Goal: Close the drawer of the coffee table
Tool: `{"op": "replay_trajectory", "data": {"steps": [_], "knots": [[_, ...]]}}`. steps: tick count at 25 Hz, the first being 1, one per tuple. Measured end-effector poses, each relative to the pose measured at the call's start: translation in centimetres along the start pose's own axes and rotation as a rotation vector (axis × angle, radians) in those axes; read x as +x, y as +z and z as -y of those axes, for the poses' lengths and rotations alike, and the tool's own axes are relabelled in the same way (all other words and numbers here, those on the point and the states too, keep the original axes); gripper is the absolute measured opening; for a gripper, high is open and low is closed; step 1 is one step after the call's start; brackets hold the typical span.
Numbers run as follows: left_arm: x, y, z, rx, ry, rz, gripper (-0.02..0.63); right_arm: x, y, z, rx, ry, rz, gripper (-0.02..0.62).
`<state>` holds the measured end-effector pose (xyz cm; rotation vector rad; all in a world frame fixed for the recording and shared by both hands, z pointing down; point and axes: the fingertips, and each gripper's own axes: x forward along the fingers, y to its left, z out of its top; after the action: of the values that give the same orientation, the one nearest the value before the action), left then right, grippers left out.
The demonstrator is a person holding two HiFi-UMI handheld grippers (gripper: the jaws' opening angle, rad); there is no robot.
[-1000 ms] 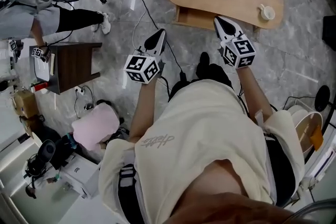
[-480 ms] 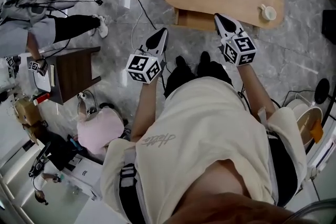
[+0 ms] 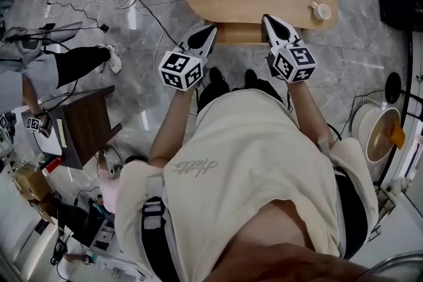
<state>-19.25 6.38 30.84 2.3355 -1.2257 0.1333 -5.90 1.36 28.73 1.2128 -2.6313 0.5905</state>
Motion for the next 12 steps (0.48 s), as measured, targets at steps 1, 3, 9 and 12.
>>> {"op": "replay_trajectory", "data": {"steps": [1, 3, 9, 12], "knots": [[0.3, 0.2, -0.6, 0.002, -0.022, -0.009, 0.005, 0.4, 0.2, -0.4, -0.006, -0.019, 0.001, -0.005], [0.8, 0.5, -1.7, 0.000, -0.057, -0.014, 0.005, 1.0, 0.8, -1.0, -0.026, -0.057, 0.010, -0.005], [2.6, 0.0, -2.7, -0.009, -0.141, -0.045, 0.005, -0.4, 0.3, 0.9, -0.033, -0.196, 0.002, -0.005], [4.4, -1.0, -2.6, -0.011, -0.163, -0.083, 0.005, -1.6, -1.0, 2.8, -0.011, -0.247, -0.026, -0.005]]}}
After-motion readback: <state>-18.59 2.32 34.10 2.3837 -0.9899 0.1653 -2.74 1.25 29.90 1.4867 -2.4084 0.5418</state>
